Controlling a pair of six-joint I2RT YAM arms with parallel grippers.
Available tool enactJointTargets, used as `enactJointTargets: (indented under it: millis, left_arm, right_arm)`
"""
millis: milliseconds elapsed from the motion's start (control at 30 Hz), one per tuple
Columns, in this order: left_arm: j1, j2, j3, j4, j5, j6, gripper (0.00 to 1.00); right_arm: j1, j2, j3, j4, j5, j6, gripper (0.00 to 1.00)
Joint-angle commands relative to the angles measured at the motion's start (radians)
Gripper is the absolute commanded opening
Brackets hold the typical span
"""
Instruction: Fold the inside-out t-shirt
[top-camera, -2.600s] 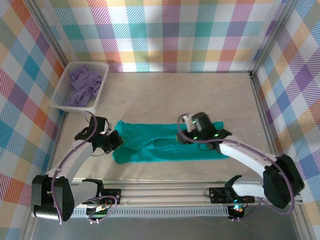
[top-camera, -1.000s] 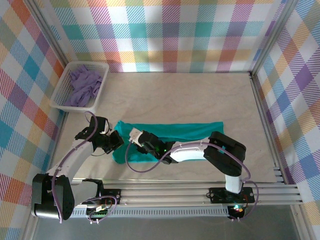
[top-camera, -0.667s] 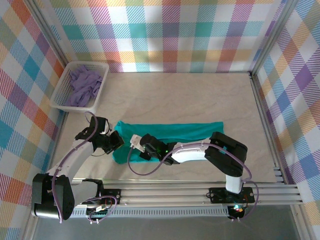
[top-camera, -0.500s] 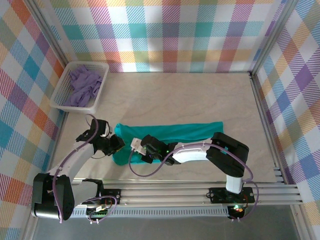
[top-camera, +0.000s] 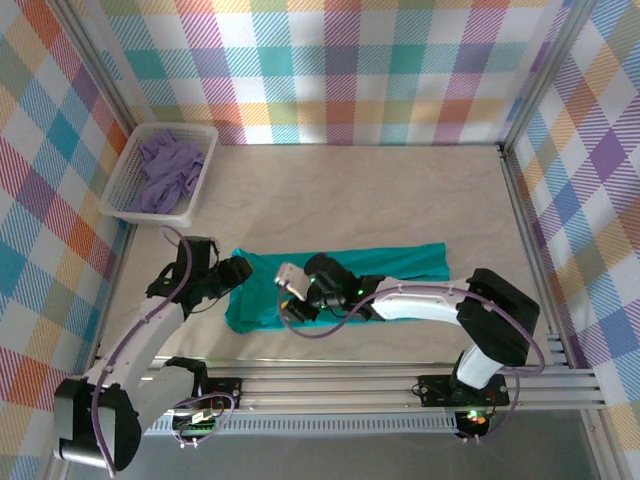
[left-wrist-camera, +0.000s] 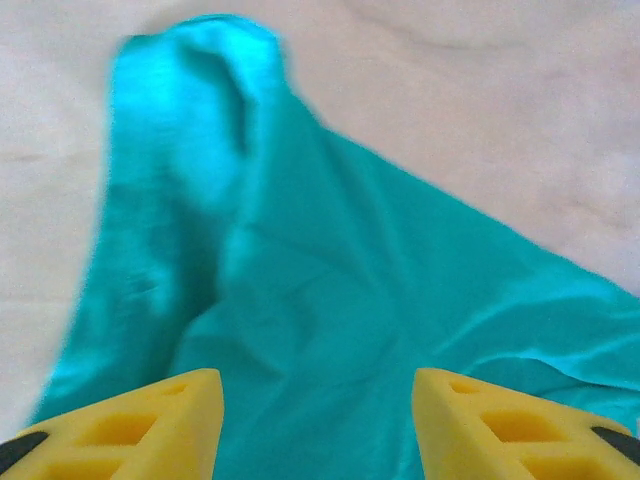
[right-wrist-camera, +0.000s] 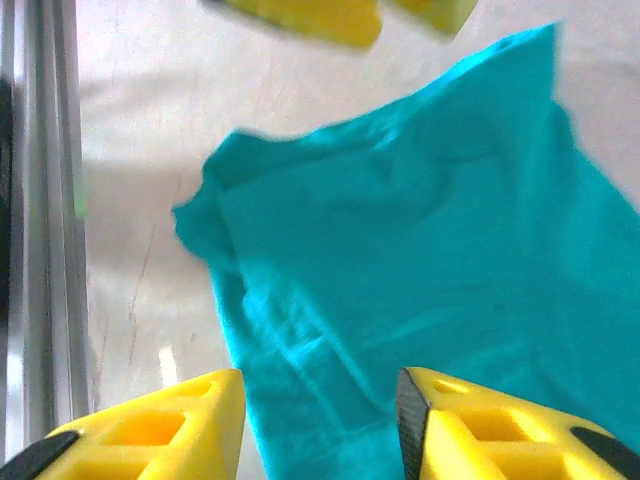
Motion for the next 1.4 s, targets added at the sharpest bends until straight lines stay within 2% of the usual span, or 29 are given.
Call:
enactJointTargets:
  millis: [0,167,267,400,533,633,767,867,933,1067,1200,1367]
  left_arm:
    - [-0.042,0.107,0.030,0.234,0.079,-0.037,0.51]
    - [-0.038,0.343,0.069,0.355,-0.008,-0.074,0.48]
    - [-0.023,0.503,0.116,0.351,-0.048,-0.067,0.46]
    - [0.002,0.601,0.116,0.366,-0.091,-0.063,0.46]
    - [0.017,0.528,0.116,0.335,-0.111,-0.016,0.49]
    - [0.022,0.410,0.127,0.236,-0.167,0.048,0.54]
    - [0.041,0.254,0.084,0.101,-0.241,0.073,0.70]
    - [0.045,0.182,0.035,0.004,-0.235,0.078,0.80]
    - [0.045,0.191,0.024,-0.029,-0.204,0.097,0.88]
    - [0.043,0.255,0.022,-0.019,-0.110,0.144,0.95]
    - [0.026,0.307,0.027,0.007,-0.053,0.179,0.98]
    - [-0.006,0.380,0.030,0.033,-0.039,0.189,0.99]
  right_arm:
    - [-0.064,0.043,-0.019,0.133,-0.110,0.200,0.38]
    - [-0.083,0.206,0.090,0.093,-0.078,0.336,0.31]
    - [-0.093,0.270,0.098,0.089,-0.097,0.408,0.28]
    - [-0.094,0.308,0.113,0.001,-0.094,0.453,0.25]
    - [-0.094,0.287,0.136,-0.097,-0.075,0.422,0.29]
    - [-0.104,0.220,0.141,-0.131,-0.076,0.384,0.39]
    - [-0.115,0.128,0.126,-0.134,-0.086,0.372,0.52]
    - [-0.125,0.074,0.098,-0.130,-0.079,0.371,0.61]
    - [-0.132,0.052,0.081,-0.129,-0.069,0.368,0.66]
    - [-0.151,0.032,0.058,-0.129,-0.075,0.359,0.70]
    - [-0.156,0.020,0.038,-0.128,-0.080,0.357,0.71]
    - [-0.158,0.014,0.007,-0.101,-0.082,0.376,0.71]
